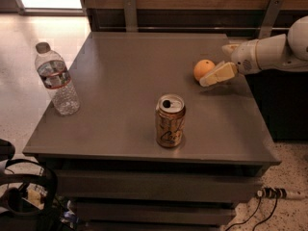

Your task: Move orange near water bottle

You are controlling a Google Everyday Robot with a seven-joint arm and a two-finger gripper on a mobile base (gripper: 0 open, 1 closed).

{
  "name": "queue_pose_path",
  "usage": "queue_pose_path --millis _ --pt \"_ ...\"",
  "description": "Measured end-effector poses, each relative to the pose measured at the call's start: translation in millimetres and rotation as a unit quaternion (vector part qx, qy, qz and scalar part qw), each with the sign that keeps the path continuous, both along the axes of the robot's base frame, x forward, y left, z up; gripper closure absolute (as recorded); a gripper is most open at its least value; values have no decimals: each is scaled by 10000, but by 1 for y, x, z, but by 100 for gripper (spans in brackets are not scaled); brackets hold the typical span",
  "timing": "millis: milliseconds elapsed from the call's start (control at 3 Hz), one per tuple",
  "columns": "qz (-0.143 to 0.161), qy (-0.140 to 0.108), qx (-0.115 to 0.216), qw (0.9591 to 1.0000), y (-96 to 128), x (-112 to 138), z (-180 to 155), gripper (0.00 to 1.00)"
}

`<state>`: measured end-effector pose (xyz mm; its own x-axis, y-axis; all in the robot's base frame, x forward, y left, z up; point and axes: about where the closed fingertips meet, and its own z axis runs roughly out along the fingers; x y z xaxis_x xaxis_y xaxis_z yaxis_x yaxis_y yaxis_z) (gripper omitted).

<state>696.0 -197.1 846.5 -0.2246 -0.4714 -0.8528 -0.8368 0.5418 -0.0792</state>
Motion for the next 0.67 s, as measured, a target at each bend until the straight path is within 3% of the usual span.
queue_pose_path --millis 667 --pt "368 2 482 9982 12 -17 -5 0"
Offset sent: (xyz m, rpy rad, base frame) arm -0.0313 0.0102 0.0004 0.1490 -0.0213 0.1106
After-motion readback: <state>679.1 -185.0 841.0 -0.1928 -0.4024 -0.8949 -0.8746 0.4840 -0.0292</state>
